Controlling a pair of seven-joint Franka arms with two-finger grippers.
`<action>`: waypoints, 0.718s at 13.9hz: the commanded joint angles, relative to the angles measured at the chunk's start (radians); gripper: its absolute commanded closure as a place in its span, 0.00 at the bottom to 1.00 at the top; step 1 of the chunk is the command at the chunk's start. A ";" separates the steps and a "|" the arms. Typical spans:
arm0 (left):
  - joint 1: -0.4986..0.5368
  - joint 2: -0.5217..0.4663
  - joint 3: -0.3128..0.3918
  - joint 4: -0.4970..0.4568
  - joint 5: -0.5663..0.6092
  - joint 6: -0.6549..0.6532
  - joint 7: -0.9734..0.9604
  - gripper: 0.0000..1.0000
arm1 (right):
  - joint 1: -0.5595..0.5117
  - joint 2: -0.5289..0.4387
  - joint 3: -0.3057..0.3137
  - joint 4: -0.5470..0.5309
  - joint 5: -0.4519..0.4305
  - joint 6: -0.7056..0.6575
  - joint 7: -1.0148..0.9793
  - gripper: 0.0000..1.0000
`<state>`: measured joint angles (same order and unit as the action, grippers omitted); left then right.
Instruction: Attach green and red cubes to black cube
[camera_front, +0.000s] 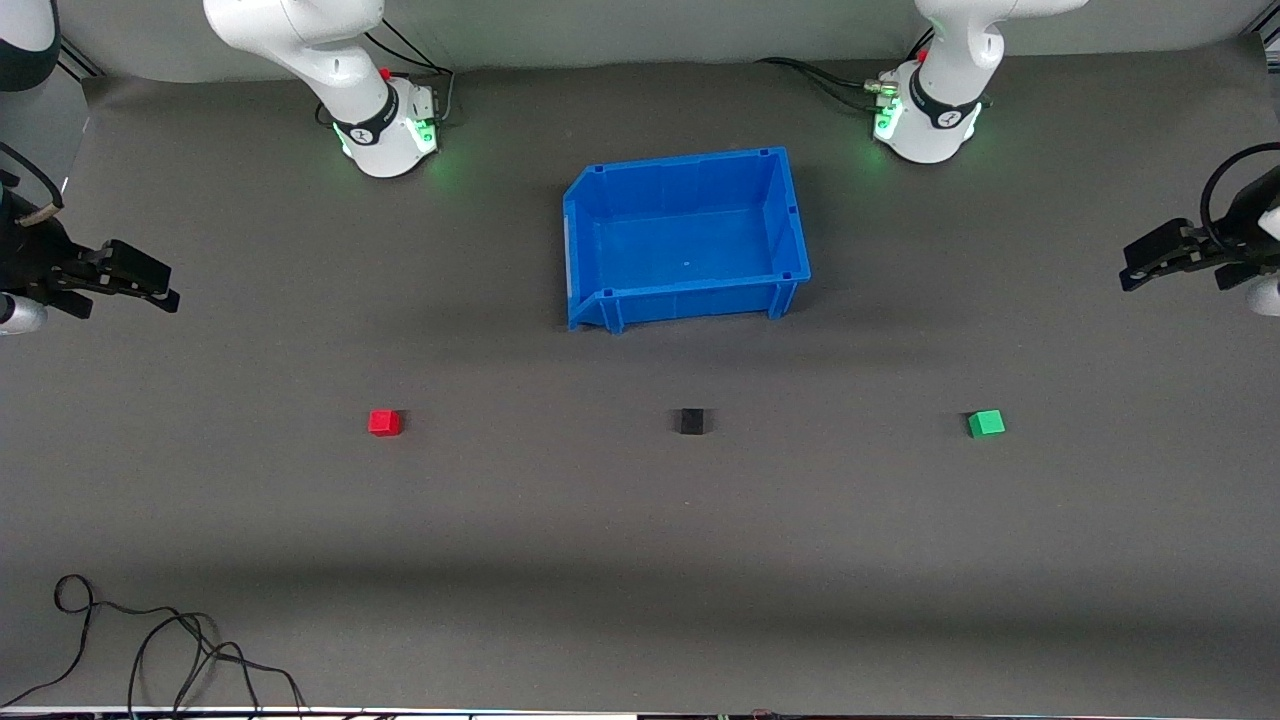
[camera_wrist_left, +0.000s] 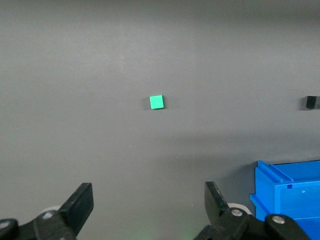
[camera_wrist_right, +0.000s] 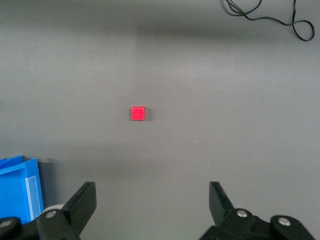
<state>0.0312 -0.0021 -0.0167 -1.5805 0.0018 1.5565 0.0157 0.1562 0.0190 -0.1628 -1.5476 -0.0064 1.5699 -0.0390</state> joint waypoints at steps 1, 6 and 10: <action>-0.025 0.017 0.032 0.028 -0.010 -0.007 0.010 0.01 | 0.006 -0.008 -0.001 0.003 -0.007 -0.002 0.018 0.00; -0.011 0.031 0.044 0.030 -0.013 0.000 0.015 0.01 | 0.003 0.009 -0.003 0.027 -0.007 -0.007 0.019 0.00; -0.034 0.048 0.041 0.011 -0.011 0.023 0.015 0.01 | 0.000 0.012 -0.003 0.029 -0.004 -0.010 0.195 0.00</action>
<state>0.0222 0.0319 0.0165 -1.5743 -0.0014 1.5652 0.0172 0.1544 0.0202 -0.1631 -1.5422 -0.0064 1.5699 0.0417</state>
